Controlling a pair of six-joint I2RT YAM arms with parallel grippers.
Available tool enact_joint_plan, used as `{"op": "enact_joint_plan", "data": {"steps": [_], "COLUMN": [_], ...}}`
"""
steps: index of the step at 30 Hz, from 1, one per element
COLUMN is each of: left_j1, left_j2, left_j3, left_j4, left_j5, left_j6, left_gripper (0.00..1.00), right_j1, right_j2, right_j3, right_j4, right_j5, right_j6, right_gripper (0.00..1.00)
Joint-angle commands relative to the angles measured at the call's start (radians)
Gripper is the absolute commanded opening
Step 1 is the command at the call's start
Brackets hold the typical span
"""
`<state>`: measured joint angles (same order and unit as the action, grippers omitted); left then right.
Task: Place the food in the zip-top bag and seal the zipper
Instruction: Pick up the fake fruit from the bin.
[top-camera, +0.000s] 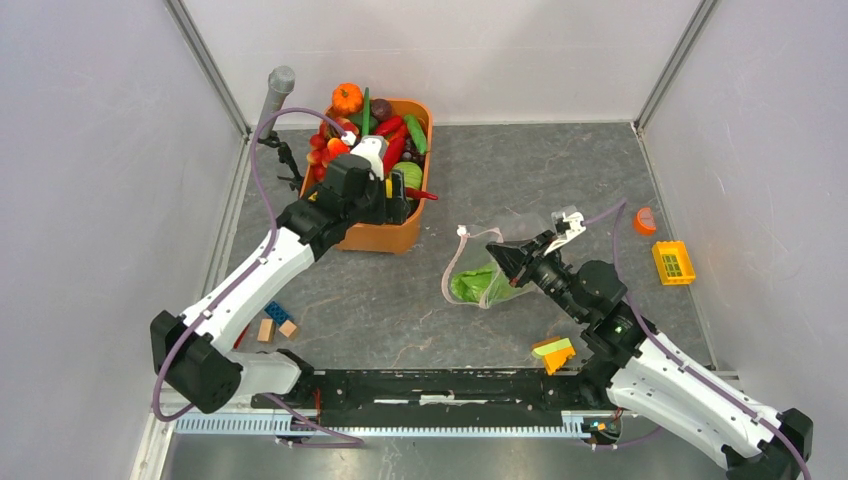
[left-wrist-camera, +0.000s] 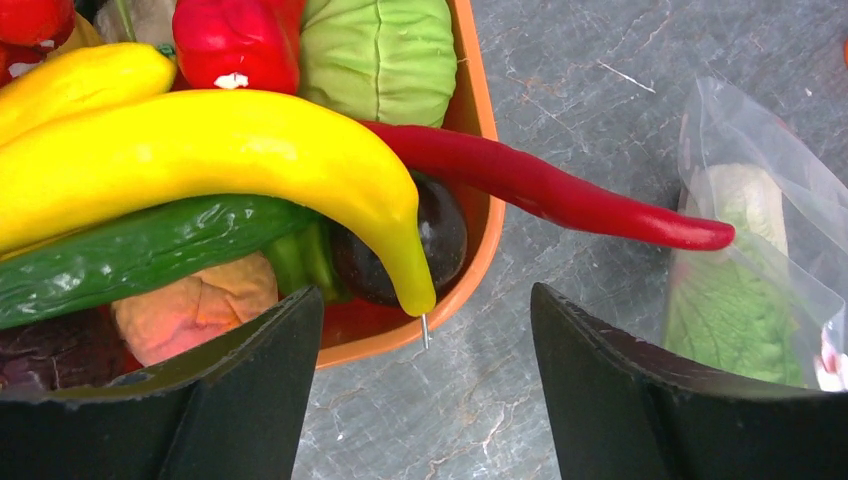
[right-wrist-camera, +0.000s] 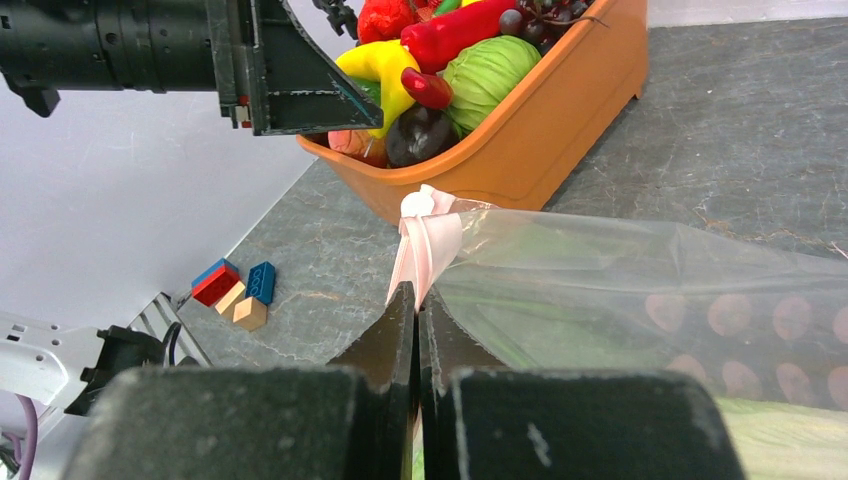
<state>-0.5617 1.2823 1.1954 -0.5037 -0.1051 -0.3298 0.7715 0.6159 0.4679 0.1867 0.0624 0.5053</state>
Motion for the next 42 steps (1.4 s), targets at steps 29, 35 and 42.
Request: {"op": "enact_joint_plan", "data": {"steps": [29, 35, 42], "left_j1": [0.000, 0.000, 0.000], "left_j2": [-0.047, -0.157, -0.288], "left_j3": [-0.006, 0.014, 0.006], "left_j4": [0.082, -0.004, -0.090], "left_j5": [0.071, 0.128, 0.471], "left_j6": [0.039, 0.051, 0.132], "left_gripper": [0.11, 0.11, 0.06], "right_j1": [0.003, 0.003, 0.003], "right_j2": [-0.023, -0.020, -0.010], "right_j3": [-0.002, -0.001, 0.001], "right_j4": [0.050, 0.052, 0.066], "right_j5": [0.031, 0.037, 0.009], "right_j6": [0.016, 0.017, -0.003], "right_gripper": [0.00, 0.00, 0.00]}}
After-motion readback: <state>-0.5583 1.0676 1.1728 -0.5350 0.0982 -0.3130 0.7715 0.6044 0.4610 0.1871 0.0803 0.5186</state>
